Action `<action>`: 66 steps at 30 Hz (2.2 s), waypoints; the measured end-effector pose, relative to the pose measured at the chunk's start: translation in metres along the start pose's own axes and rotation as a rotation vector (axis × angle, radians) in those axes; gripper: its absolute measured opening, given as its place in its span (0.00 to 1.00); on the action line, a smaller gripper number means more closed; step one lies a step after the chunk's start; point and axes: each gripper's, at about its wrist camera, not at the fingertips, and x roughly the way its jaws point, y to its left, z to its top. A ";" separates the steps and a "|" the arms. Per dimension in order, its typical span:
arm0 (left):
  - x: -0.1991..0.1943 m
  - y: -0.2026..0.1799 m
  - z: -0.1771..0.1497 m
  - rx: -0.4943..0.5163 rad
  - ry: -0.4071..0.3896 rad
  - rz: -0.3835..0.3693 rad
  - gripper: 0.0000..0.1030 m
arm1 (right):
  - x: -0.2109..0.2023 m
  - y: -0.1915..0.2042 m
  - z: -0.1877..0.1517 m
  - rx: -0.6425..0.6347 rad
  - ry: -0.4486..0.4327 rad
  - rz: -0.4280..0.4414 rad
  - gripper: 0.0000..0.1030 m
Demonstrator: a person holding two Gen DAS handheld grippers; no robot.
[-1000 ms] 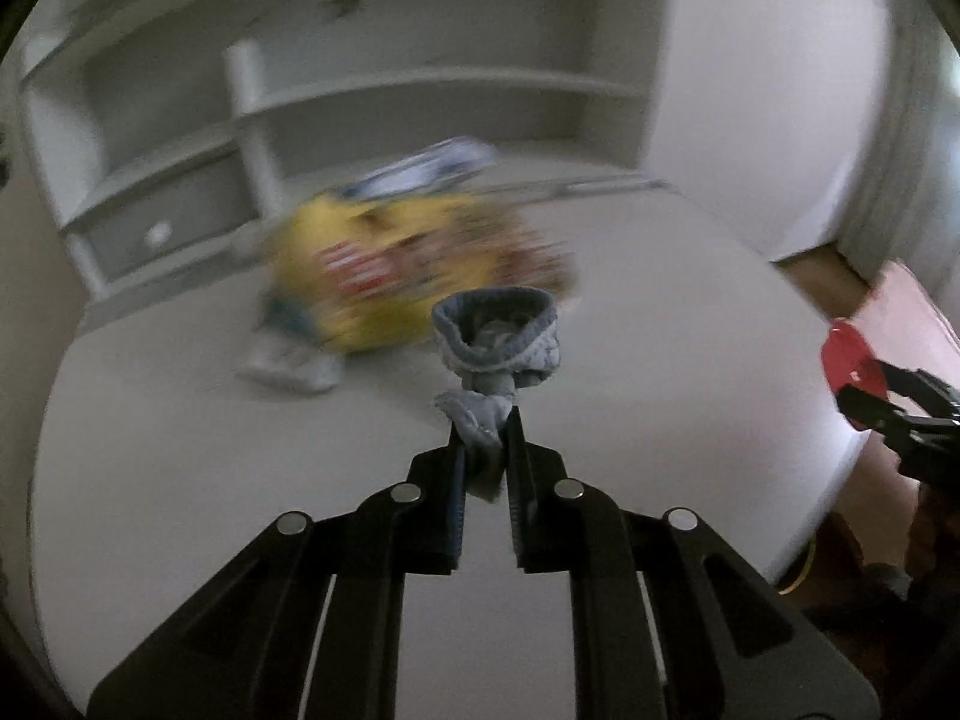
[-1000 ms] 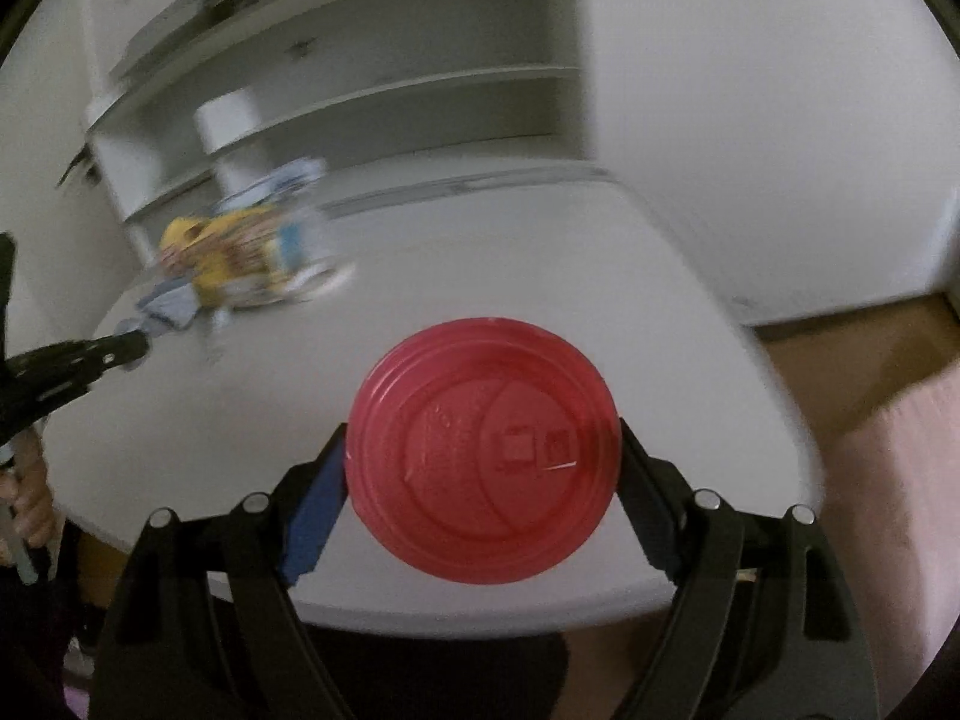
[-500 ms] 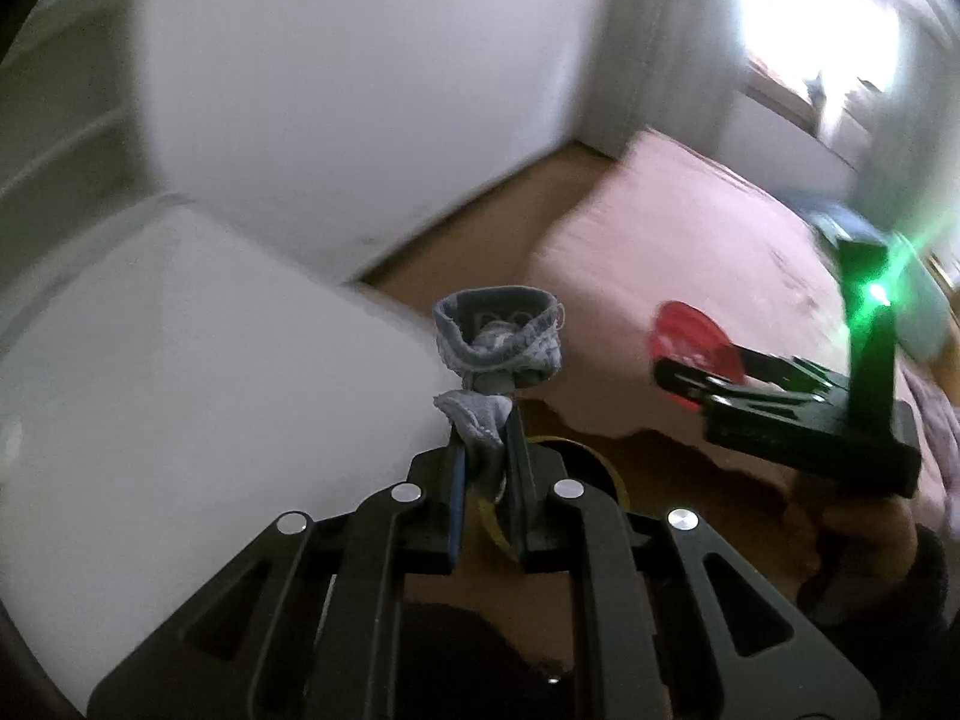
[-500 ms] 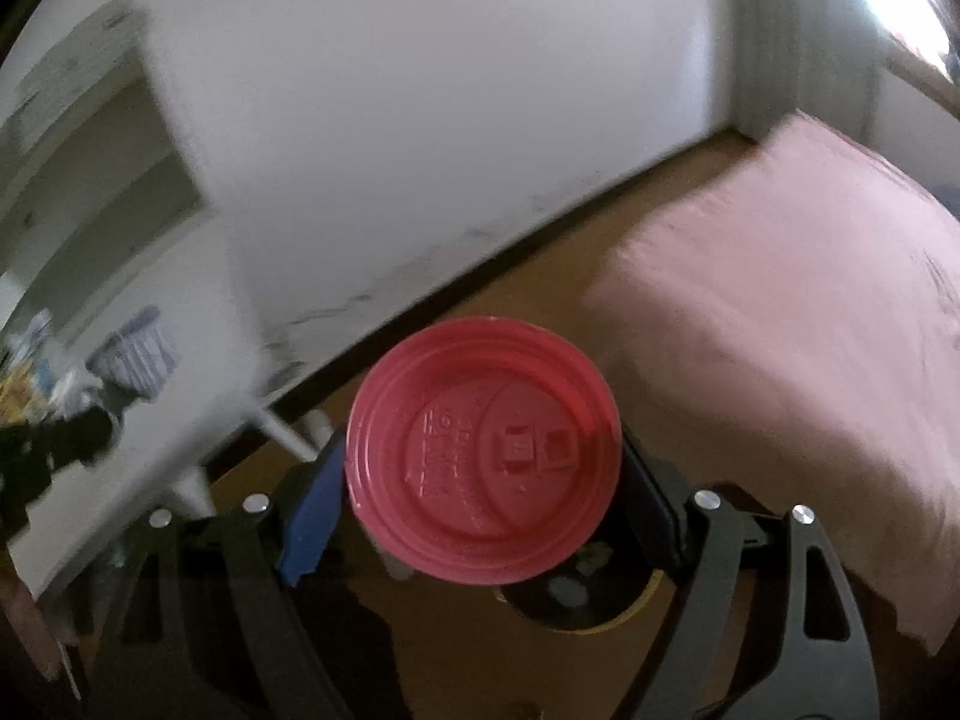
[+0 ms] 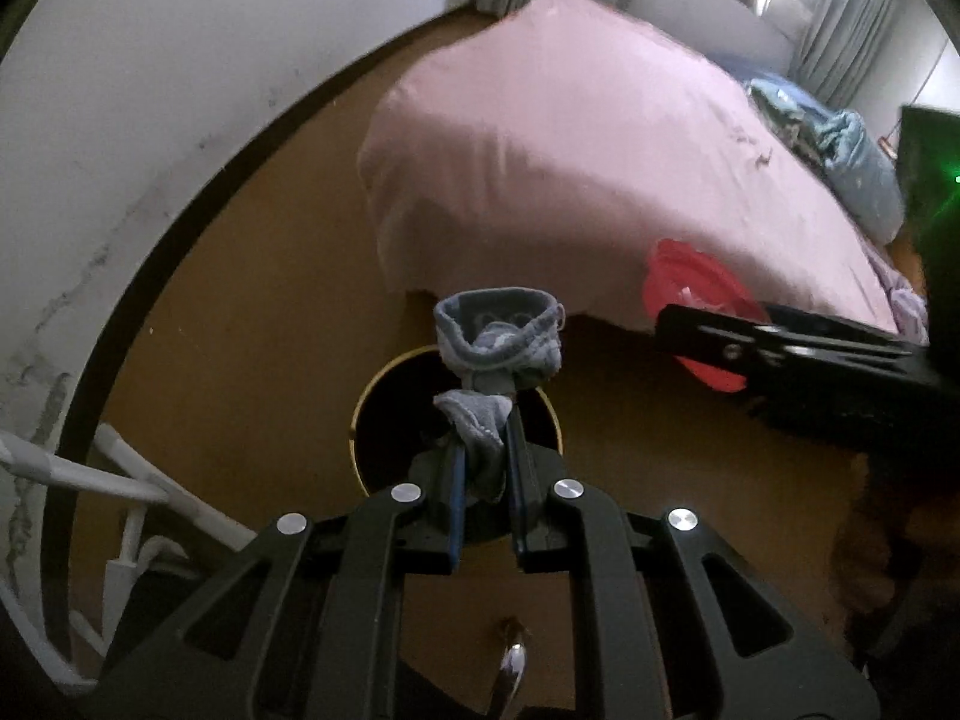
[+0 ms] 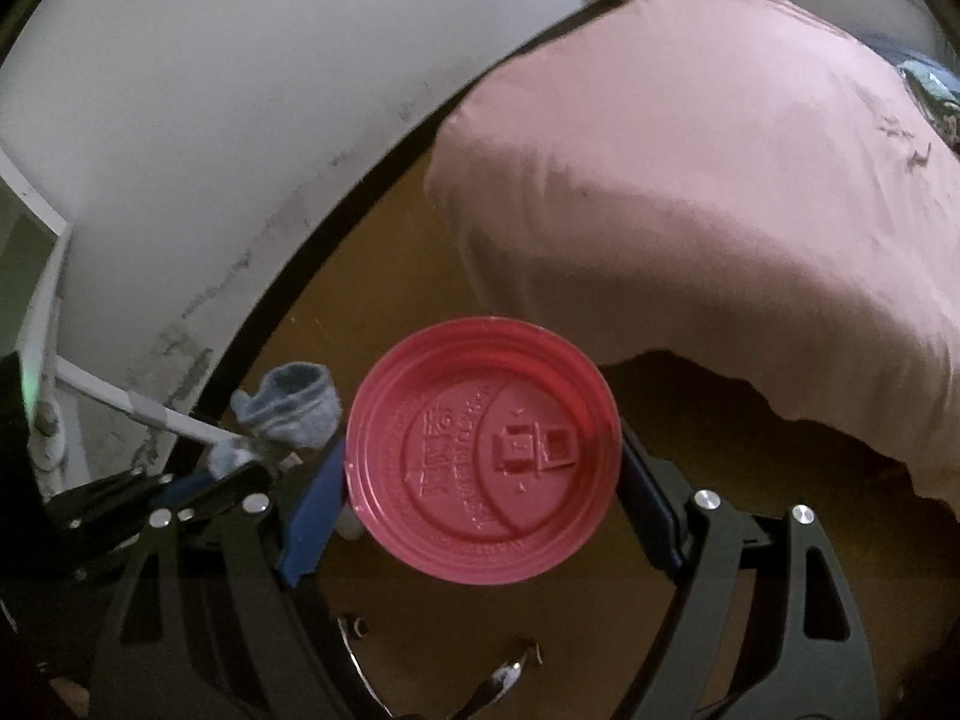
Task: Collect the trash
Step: 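Carry the sock and lid over the bin and open both tools to drop them, then grasp the yellow snack bag with the right tool while the left tool grasps the white cigarette box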
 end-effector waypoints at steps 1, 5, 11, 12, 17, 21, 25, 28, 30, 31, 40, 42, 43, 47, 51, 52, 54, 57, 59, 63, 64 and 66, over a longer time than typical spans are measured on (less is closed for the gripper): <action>0.006 0.001 0.001 0.002 0.008 -0.003 0.11 | 0.000 -0.002 -0.002 0.005 0.007 0.004 0.77; 0.027 0.001 -0.004 0.006 0.035 -0.025 0.11 | 0.005 -0.006 -0.005 0.020 0.014 0.001 0.77; 0.030 -0.003 -0.002 0.035 0.050 -0.028 0.28 | 0.010 -0.011 -0.004 0.049 0.029 0.009 0.77; 0.030 -0.004 0.000 0.031 0.048 -0.026 0.52 | 0.011 -0.012 -0.004 0.051 0.032 0.011 0.77; 0.015 -0.008 0.001 0.049 0.008 -0.008 0.67 | 0.014 -0.010 -0.008 0.043 0.050 0.017 0.78; 0.007 -0.005 -0.002 0.044 0.002 0.000 0.70 | 0.014 -0.006 -0.008 0.036 0.047 0.021 0.78; -0.002 0.000 -0.007 0.031 -0.001 0.007 0.71 | 0.015 -0.001 -0.007 0.032 0.041 0.055 0.80; -0.013 0.002 -0.011 0.026 -0.012 0.024 0.74 | 0.016 0.004 -0.008 0.026 0.036 0.075 0.84; -0.022 0.003 -0.014 0.014 -0.025 0.028 0.80 | 0.013 0.007 -0.007 0.024 0.022 0.087 0.86; -0.029 0.003 -0.015 0.006 -0.034 0.026 0.81 | 0.012 0.007 -0.007 0.025 0.013 0.086 0.88; -0.122 -0.004 -0.033 -0.023 -0.124 -0.011 0.87 | -0.023 0.036 -0.006 -0.037 -0.093 0.047 0.88; -0.163 0.001 -0.045 -0.026 -0.184 -0.006 0.89 | -0.040 0.056 -0.007 -0.096 -0.136 0.038 0.88; -0.177 0.005 -0.050 -0.028 -0.207 -0.006 0.90 | -0.051 0.072 -0.009 -0.133 -0.165 0.044 0.88; -0.247 0.047 -0.087 -0.104 -0.296 0.058 0.90 | -0.083 0.139 -0.023 -0.264 -0.217 0.159 0.88; -0.308 0.108 -0.143 -0.245 -0.355 0.210 0.91 | -0.101 0.234 -0.048 -0.472 -0.183 0.334 0.88; -0.323 0.127 -0.162 -0.289 -0.366 0.276 0.91 | -0.105 0.267 -0.059 -0.550 -0.171 0.376 0.88; -0.344 0.158 -0.195 -0.371 -0.371 0.365 0.91 | -0.112 0.318 -0.076 -0.664 -0.155 0.445 0.88; -0.375 0.203 -0.249 -0.520 -0.376 0.460 0.91 | -0.126 0.402 -0.105 -0.834 -0.118 0.570 0.88; -0.395 0.227 -0.284 -0.615 -0.387 0.531 0.91 | -0.136 0.454 -0.126 -0.955 -0.108 0.629 0.88; -0.424 0.254 -0.332 -0.710 -0.406 0.601 0.91 | -0.146 0.535 -0.158 -1.183 -0.145 0.669 0.91; -0.432 0.261 -0.343 -0.741 -0.414 0.608 0.91 | -0.146 0.555 -0.165 -1.241 -0.161 0.675 0.92; -0.440 0.271 -0.357 -0.795 -0.423 0.607 0.91 | -0.143 0.585 -0.179 -1.334 -0.193 0.662 0.92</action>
